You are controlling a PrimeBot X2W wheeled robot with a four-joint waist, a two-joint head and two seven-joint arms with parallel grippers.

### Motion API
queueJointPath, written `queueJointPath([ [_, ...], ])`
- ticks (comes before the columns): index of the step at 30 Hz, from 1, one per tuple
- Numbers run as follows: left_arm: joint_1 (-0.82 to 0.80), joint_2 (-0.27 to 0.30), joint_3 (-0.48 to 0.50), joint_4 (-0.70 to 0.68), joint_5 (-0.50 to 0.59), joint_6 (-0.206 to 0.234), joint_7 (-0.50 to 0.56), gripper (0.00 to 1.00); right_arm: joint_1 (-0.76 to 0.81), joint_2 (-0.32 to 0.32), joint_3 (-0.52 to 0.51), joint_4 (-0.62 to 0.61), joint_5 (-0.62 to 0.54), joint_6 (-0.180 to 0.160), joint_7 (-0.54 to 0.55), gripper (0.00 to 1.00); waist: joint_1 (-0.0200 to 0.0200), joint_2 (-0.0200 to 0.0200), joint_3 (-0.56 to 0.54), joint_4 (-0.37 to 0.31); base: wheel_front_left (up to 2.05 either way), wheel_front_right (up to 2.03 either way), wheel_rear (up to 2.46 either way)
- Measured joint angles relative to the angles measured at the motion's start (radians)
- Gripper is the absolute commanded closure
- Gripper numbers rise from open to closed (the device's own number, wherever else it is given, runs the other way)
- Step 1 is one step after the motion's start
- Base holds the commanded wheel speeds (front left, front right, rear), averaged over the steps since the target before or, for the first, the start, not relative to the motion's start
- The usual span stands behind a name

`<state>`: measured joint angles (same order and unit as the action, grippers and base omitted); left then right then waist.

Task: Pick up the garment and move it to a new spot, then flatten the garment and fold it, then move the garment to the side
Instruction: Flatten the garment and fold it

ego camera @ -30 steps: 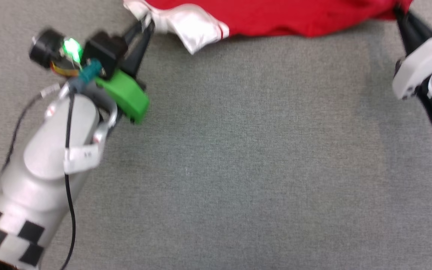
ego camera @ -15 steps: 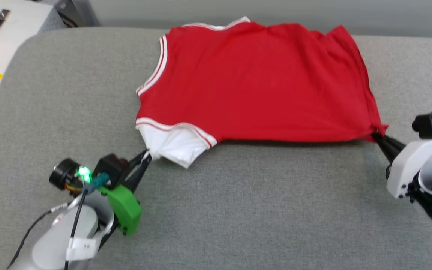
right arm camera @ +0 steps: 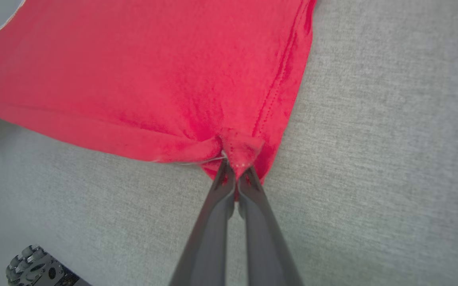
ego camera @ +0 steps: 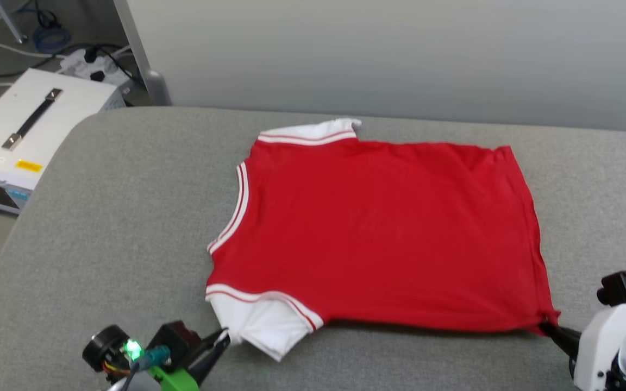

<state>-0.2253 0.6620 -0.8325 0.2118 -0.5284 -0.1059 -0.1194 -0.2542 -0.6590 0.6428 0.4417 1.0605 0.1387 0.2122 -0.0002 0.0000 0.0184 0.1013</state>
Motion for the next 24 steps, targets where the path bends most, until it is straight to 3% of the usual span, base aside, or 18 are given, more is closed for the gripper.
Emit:
queueJointPath([
  [11,0.179,0.147,-0.033,-0.237,-0.066,0.015,0.091,1.0,0.219,-0.077,-0.103,-0.151,0.054,0.0,0.154,1.0,0.0,0.0,-0.077,-0.011,0.0,0.0,0.0],
  [18,0.18,0.164,-0.012,-0.297,-0.064,0.043,0.08,1.0,0.254,-0.075,-0.216,-0.242,0.017,0.0,0.194,1.0,0.0001,0.0,-0.049,-0.018,0.0,0.0,0.0],
  [24,0.085,0.157,0.055,-0.297,-0.065,0.054,0.06,1.0,0.249,-0.053,-0.316,-0.318,-0.038,0.0,0.226,1.0,0.0001,0.0,-0.011,-0.023,0.0,0.0,0.0],
])
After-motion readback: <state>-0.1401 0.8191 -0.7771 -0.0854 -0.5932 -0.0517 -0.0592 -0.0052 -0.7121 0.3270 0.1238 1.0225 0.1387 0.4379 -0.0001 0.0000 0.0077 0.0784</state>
